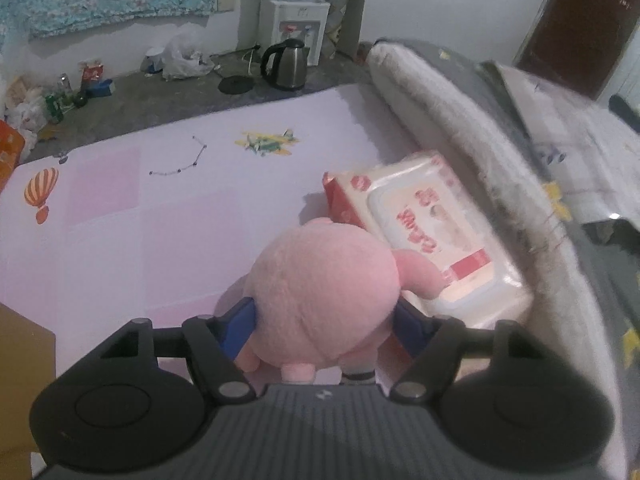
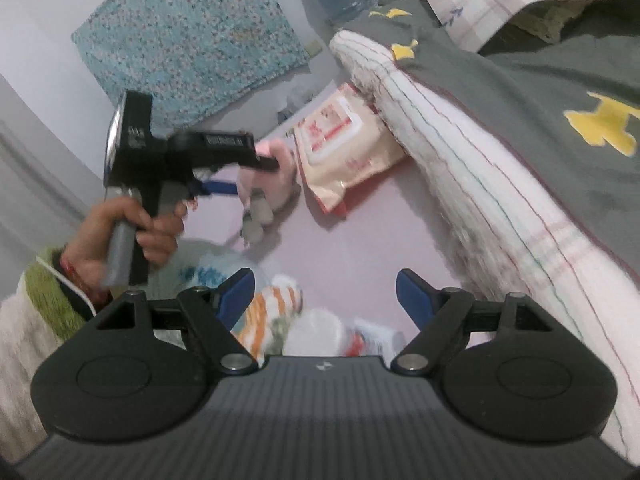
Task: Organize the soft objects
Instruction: 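Close the left gripper on the pink plush toy and lift it, then close the right gripper on the orange-striped sock while the left gripper holds the plush toy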
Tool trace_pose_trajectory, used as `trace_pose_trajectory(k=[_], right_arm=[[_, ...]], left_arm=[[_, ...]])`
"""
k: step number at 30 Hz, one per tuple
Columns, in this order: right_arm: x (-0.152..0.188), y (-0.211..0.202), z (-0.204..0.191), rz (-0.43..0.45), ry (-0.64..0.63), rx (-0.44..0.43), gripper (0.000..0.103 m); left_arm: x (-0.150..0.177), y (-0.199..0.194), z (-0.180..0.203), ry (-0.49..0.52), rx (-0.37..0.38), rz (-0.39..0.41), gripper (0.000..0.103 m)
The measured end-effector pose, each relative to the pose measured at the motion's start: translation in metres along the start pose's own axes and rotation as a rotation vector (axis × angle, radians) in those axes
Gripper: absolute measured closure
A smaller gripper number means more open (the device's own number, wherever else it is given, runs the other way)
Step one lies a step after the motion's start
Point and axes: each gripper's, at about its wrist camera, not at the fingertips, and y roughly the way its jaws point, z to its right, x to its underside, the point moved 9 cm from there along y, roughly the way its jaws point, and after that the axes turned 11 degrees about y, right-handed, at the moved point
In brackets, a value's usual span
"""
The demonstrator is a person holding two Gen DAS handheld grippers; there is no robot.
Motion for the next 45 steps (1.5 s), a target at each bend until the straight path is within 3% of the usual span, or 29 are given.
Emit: trace_pose_trajectory(k=[11, 17, 22, 25, 29, 32, 37, 40, 41, 45], right_arm=[[0.047, -0.031, -0.005, -0.041, -0.026, -0.010, 0.025], [0.062, -0.036, -0.040, -0.045, -0.076, -0.080, 0.025], [0.070, -0.012, -0.078, -0.080, -0.165, -0.123, 0.026], [0.071, 0.013, -0.089, -0.115, -0.226, -0.083, 0.031], [0.076, 0.047, -0.090, -0.175, -0.300, 0.024, 0.051], [0.082, 0.063, -0.087, -0.218, -0.354, 0.083, 0.057], [0.092, 0.078, -0.084, -0.276, -0.404, 0.124, 0.059], [0.092, 0.076, -0.088, -0.262, -0.421, 0.127, 0.063], [0.091, 0.074, -0.089, -0.251, -0.420, 0.129, 0.070], [0.085, 0.065, -0.091, -0.216, -0.385, 0.115, 0.072]], left_arm=[[-0.008, -0.104, 0.022, -0.008, 0.102, 0.155, 0.029], [0.011, -0.182, 0.015, -0.023, 0.128, 0.240, 0.029], [0.039, -0.234, -0.009, -0.059, 0.111, 0.290, 0.029], [0.059, -0.260, -0.029, -0.088, 0.100, 0.311, 0.029], [0.090, -0.291, -0.065, -0.132, 0.053, 0.334, 0.029], [0.115, -0.309, -0.097, -0.176, 0.015, 0.342, 0.029], [0.166, -0.324, -0.143, -0.253, -0.039, 0.319, 0.029], [0.190, -0.320, -0.162, -0.287, -0.042, 0.297, 0.029], [0.197, -0.318, -0.168, -0.302, -0.038, 0.289, 0.029], [0.215, -0.292, -0.180, -0.333, 0.000, 0.247, 0.029]])
